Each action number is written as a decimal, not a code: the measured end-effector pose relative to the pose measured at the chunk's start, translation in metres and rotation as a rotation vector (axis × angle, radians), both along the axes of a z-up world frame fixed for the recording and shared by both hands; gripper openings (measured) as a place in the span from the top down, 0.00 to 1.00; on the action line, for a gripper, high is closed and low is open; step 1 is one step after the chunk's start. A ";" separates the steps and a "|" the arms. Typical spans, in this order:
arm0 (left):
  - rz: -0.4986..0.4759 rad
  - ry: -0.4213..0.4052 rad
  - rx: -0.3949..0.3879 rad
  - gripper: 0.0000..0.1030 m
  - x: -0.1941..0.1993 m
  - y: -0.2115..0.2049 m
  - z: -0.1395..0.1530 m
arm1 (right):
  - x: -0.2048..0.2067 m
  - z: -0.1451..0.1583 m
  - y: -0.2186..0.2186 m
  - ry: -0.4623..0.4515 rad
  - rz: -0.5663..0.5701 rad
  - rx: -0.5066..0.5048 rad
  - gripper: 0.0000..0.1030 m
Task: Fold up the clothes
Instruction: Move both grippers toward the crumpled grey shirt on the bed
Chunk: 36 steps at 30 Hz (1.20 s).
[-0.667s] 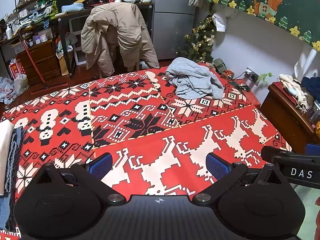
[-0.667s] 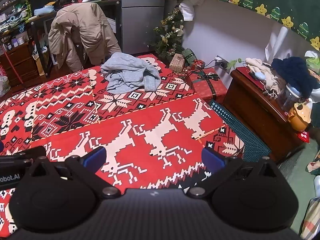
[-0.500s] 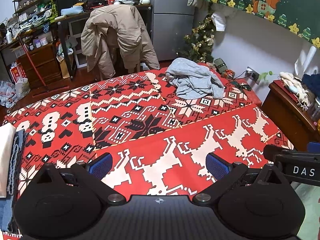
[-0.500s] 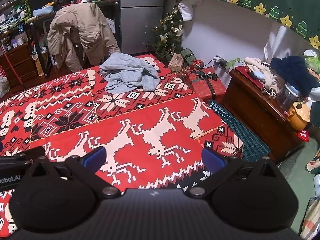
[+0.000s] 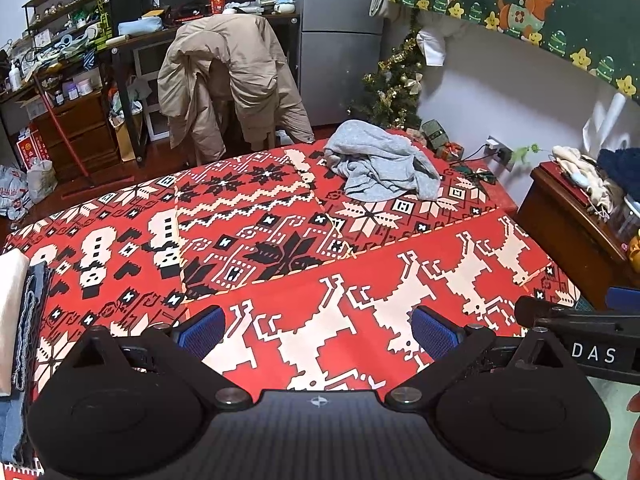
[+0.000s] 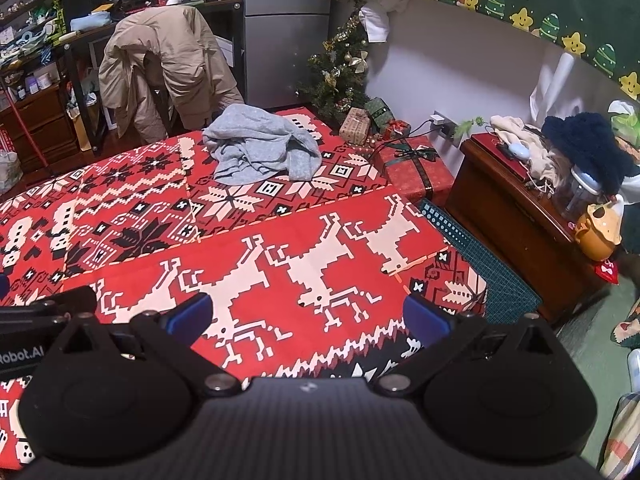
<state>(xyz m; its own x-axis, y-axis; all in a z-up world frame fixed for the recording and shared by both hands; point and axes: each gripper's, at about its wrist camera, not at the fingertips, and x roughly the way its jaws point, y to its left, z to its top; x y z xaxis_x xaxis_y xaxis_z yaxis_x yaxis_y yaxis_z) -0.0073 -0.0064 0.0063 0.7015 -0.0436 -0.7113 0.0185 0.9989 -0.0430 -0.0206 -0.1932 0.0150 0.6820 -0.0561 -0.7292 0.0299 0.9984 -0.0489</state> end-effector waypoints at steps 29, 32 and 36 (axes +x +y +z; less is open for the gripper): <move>0.040 -0.054 -0.005 0.03 0.007 -0.003 0.008 | 0.010 0.000 -0.019 -0.050 0.006 0.046 0.01; 0.046 -0.062 -0.010 0.03 0.008 -0.003 0.009 | 0.012 0.002 -0.022 -0.061 0.006 0.048 0.01; 0.064 -0.087 0.016 0.03 0.011 -0.006 0.006 | 0.016 0.000 -0.023 -0.057 0.013 0.028 0.01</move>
<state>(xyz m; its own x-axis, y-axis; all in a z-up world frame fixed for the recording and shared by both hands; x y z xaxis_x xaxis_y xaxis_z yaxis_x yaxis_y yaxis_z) 0.0033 -0.0124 0.0128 0.7614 0.0142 -0.6481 -0.0426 0.9987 -0.0282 -0.0043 -0.2158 0.0150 0.7228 -0.0267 -0.6905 0.0186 0.9996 -0.0192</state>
